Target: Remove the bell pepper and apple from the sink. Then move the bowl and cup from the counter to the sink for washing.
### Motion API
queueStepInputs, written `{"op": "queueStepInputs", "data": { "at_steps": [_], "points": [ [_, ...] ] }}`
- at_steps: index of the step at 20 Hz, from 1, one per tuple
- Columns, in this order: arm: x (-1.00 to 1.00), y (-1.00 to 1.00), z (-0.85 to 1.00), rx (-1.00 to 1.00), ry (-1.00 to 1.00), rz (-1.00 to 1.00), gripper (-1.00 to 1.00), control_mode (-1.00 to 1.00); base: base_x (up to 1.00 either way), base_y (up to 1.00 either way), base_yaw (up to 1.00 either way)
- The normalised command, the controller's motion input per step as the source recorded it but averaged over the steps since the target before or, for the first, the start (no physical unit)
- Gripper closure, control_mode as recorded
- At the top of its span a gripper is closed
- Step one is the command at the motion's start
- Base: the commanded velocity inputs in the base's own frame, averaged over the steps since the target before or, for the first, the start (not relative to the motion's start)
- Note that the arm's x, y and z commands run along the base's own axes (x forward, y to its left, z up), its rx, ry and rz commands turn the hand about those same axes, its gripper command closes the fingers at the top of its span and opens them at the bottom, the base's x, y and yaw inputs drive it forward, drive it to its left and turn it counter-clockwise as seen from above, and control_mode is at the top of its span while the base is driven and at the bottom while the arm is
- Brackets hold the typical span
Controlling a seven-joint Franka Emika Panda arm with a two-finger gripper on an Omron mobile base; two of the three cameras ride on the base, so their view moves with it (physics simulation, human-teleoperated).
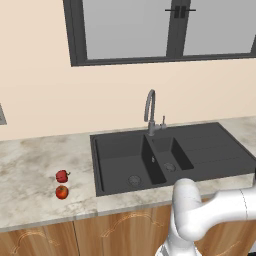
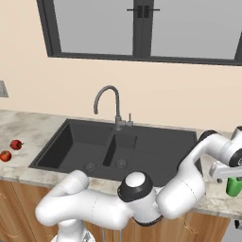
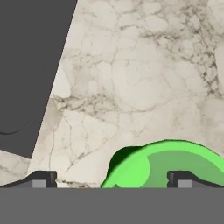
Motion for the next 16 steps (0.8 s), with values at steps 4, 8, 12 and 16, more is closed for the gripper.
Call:
{"op": "queueStepInputs", "data": {
  "at_steps": [4, 8, 12, 16],
  "points": [
    [-0.07, -0.03, -0.20, 0.00, 0.00, -0.03, -1.00, -1.00, 0.00, 0.00, 0.00],
    [-0.03, 0.01, -0.03, 0.00, 0.00, 0.00, 1.00, -1.00, 0.00, 0.00, 0.00],
    [-0.13, 0.09, -0.12, 0.00, 0.00, 0.00, 1.00, -1.00, 0.00, 0.00, 0.00],
    [-0.20, 0.23, -0.20, 0.03, 0.00, 0.00, 1.00, -1.00, 0.00, 0.00, 0.00]
  ]
}}
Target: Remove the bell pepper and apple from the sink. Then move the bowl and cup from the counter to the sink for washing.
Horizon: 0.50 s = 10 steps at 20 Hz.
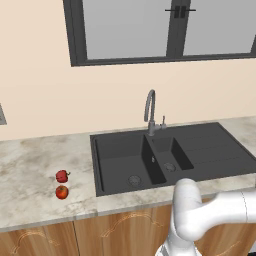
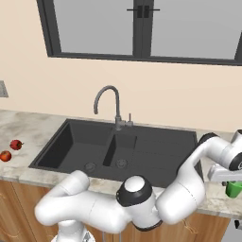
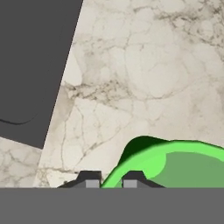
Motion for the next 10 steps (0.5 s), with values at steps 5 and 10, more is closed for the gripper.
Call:
{"op": "queueStepInputs", "data": {
  "at_steps": [5, 10],
  "points": [
    [-0.26, 0.30, 0.00, 0.00, -0.02, 0.00, 1.00, -1.00, 0.00, 0.00, 0.00],
    [-0.25, 0.46, 0.17, -0.04, 0.00, 0.03, 1.00, -1.00, 0.00, 0.00, 0.00]
  ]
}}
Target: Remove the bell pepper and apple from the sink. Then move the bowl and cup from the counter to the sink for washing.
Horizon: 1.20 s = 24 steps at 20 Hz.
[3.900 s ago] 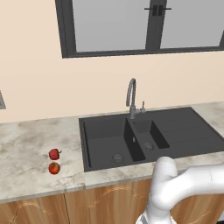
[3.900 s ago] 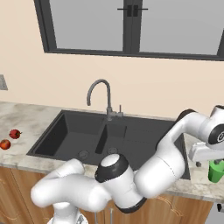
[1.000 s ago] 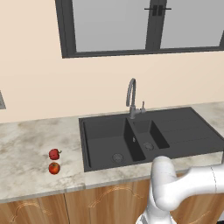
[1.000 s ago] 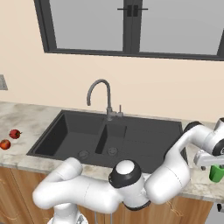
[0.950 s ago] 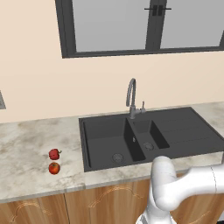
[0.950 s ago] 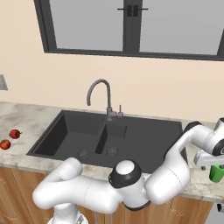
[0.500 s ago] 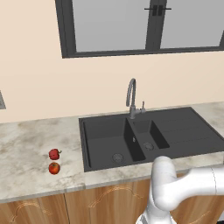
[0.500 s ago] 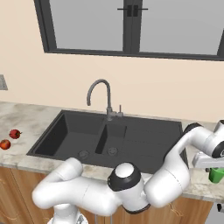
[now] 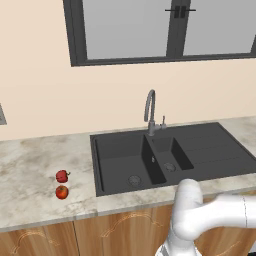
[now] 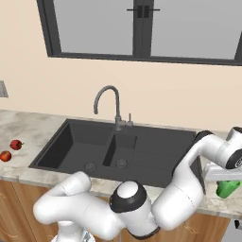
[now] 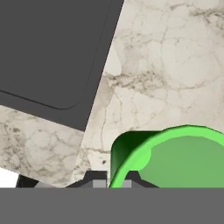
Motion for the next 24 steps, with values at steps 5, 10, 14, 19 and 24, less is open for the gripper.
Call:
{"op": "queueStepInputs", "data": {
  "at_steps": [5, 10, 14, 19, 24],
  "points": [
    [-0.22, 0.62, 0.11, -0.10, -0.08, 0.12, 1.00, -1.00, 0.00, 0.00, 0.00],
    [-0.12, 0.69, 0.12, -0.08, -0.17, 0.16, 1.00, -1.00, 0.00, 0.00, 0.00],
    [-0.08, 0.69, 0.15, -0.06, -0.10, 0.12, 1.00, -1.00, 0.00, 0.00, 0.00],
    [-0.02, 0.66, 0.25, -0.04, 0.00, 0.05, 1.00, -1.00, 0.00, 0.00, 0.00],
    [0.00, 0.65, 0.27, -0.04, 0.00, 0.07, 1.00, -1.00, 0.00, 0.00, 0.00]
  ]
}}
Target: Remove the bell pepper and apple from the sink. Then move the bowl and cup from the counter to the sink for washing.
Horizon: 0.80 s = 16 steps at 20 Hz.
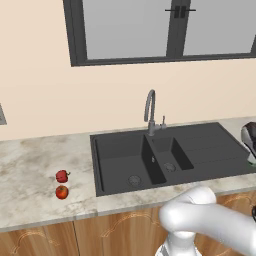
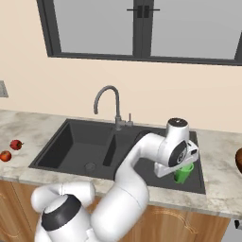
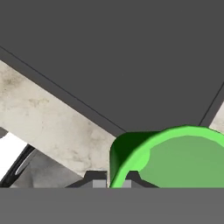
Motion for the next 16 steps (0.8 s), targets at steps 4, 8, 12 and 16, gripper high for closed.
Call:
{"op": "queueStepInputs", "data": {
  "at_steps": [4, 8, 12, 16],
  "points": [
    [-0.03, 0.63, 0.24, -0.01, 0.00, 0.10, 1.00, -1.00, 0.00, 0.00, 0.00],
    [-0.08, 0.61, 0.19, 0.00, 0.00, 0.14, 1.00, -1.00, 0.00, 0.00, 0.00],
    [-0.10, 0.65, 0.14, -0.02, 0.00, 0.13, 1.00, -1.00, 0.00, 0.00, 0.00],
    [-0.10, 0.67, 0.14, -0.01, 0.00, 0.11, 1.00, -1.00, 0.00, 0.00, 0.00]
  ]
}}
